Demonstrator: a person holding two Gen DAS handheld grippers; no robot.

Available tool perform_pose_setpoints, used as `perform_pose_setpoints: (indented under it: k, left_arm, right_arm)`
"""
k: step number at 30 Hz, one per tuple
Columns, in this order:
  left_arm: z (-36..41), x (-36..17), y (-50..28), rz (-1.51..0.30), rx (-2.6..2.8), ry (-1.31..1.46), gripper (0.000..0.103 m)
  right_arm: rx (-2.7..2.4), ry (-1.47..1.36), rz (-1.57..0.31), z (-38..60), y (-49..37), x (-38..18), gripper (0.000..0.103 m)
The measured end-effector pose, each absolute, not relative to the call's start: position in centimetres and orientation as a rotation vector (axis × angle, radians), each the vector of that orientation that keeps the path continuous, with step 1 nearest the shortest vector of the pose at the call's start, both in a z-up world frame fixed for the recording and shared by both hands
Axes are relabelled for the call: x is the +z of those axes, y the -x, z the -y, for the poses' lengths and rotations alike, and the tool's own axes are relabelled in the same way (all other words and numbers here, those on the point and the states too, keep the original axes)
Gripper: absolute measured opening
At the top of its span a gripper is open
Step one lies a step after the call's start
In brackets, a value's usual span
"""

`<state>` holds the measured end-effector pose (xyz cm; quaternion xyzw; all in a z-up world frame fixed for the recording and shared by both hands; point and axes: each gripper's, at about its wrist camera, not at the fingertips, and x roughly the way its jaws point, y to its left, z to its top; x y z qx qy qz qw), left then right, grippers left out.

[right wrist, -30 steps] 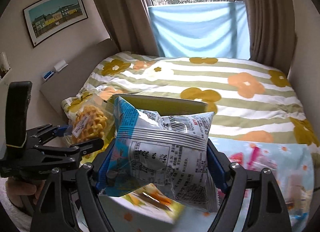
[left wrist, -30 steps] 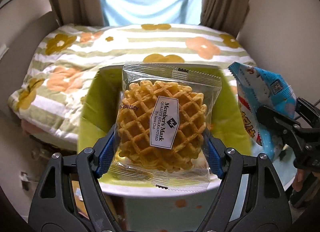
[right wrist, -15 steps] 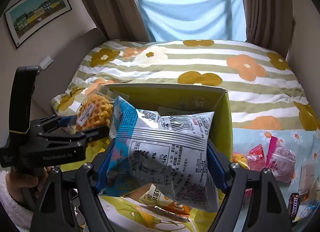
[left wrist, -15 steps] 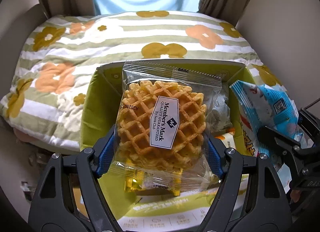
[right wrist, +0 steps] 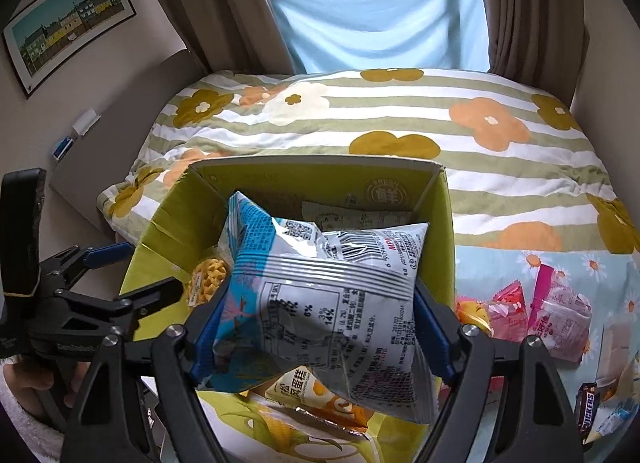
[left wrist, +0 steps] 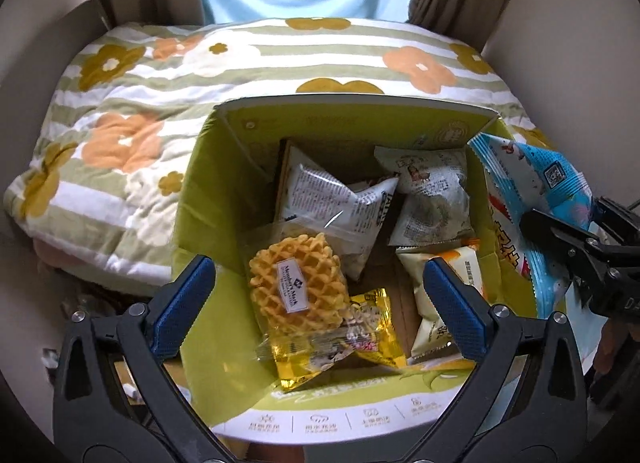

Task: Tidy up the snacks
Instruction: 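Carry both snacks over the yellow box and open both grippers to drop them, then move both grippers back to the pink snack bags on the cloth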

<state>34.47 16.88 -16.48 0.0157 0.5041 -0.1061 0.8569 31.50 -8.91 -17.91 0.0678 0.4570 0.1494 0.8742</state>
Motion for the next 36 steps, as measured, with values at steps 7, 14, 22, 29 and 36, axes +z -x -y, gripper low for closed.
perform_pose_setpoints:
  k: [7, 14, 22, 29, 36]
  left_arm:
    - [-18.0, -15.9, -33.0, -1.035, -0.200, -0.013, 0.103]
    - [-18.7, -15.5, -31.9, -1.031, -0.204, 0.035, 0.103]
    - [-18.1, -16.0, -31.2, -1.046, -0.212, 0.029, 0.103]
    - [-18.1, -15.8, -30.6, -1.042, -0.232, 0.041, 0.103]
    - [-17.4, -15.1, -30.0, -1.030, -0.266, 0.027, 0.103]
  right_arm:
    - [0.325, -0.130, -0.994, 8.5, -30.6, -18.1, 0.080]
    - [0.321, -0.197, -0.995, 8.3, -29.8, -19.3, 0.103]
    - [0.295, -0.115, -0.941, 8.2, -27.7, -19.4, 0.103]
    - [0.312, -0.110, -0.949, 8.3, -27.0, -18.5, 0.103]
    - [0.268, -0.112, -0.950, 8.8, -25.4, -17.7, 0.103]
